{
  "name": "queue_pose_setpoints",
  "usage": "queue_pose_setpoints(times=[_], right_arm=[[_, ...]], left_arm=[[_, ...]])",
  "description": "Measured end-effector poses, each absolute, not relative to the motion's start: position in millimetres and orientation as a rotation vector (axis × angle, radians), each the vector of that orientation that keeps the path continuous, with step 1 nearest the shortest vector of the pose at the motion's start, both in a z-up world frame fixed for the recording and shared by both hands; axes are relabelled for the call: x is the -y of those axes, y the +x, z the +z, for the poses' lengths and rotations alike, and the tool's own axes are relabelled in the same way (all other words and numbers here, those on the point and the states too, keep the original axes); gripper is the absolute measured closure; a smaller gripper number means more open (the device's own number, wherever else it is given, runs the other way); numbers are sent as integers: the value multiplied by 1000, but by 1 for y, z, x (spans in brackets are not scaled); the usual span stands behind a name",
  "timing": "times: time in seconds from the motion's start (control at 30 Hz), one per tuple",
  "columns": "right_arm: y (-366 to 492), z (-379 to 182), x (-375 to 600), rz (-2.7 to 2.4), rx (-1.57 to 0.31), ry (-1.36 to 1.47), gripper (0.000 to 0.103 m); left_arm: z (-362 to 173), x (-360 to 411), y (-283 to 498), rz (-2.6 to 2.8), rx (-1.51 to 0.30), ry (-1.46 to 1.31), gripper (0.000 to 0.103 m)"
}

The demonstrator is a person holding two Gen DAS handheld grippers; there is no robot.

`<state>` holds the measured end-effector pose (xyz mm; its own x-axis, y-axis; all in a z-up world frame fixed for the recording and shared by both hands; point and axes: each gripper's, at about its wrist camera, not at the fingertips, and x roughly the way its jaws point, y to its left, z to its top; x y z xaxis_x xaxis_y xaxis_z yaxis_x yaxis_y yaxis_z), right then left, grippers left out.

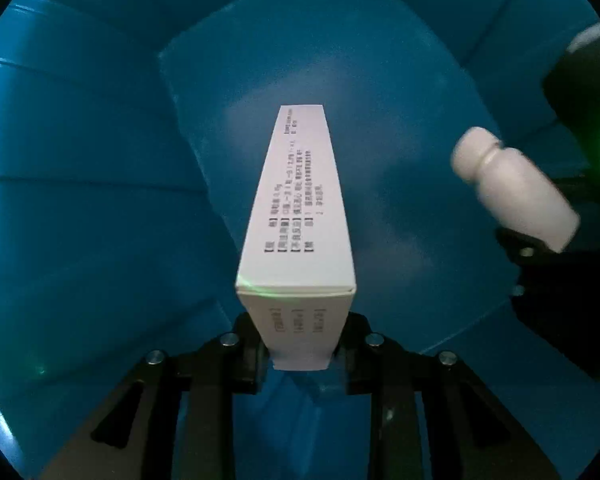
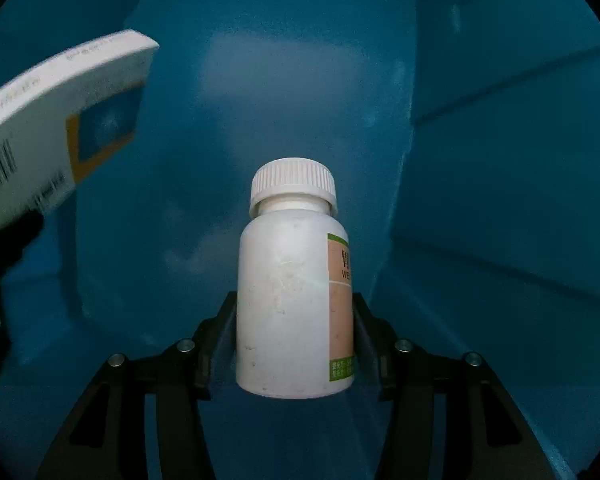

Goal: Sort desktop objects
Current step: 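Carry the box and bottle into the blue crate and open both tools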

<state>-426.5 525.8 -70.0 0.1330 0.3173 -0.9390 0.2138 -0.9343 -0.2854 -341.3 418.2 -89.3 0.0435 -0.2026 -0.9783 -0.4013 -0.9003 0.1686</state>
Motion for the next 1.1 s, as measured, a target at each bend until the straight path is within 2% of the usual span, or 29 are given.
queue_pose_setpoints(times=[0.2,0.23,0.33,0.5,0.57,0.63,0.77,0.83,0.93,1.1], right_arm=[[-409,-88,-530,1831,610,-2381,51],[-406,-89,-530,1817,623,-2392,51],[-398,-93,-531,1768,660,-2427,51],[-388,-99,-534,1742,642,-2450,50],[-383,-98,-535,1729,640,-2458,38],[-378,-94,-537,1722,627,-2464,21],[-371,-71,-534,1775,617,-2448,16],[-367,-52,-530,1821,616,-2438,6],[-357,-23,-519,1895,630,-2404,1],[-326,19,-520,2001,658,-2329,0]], left_arm=[[-100,-414,-322,1899,-608,-2222,77],[-102,-413,-317,1882,-603,-2232,74],[-105,-413,-308,1861,-618,-2239,50],[-100,-404,-294,1876,-626,-2208,47],[-100,-401,-288,1868,-640,-2210,47],[-97,-401,-279,1865,-654,-2208,47],[-84,-403,-268,1886,-669,-2173,47],[-71,-403,-258,1902,-654,-2150,47],[-59,-381,-269,1946,-642,-2096,47],[-23,-385,-279,2010,-622,-2035,46]])
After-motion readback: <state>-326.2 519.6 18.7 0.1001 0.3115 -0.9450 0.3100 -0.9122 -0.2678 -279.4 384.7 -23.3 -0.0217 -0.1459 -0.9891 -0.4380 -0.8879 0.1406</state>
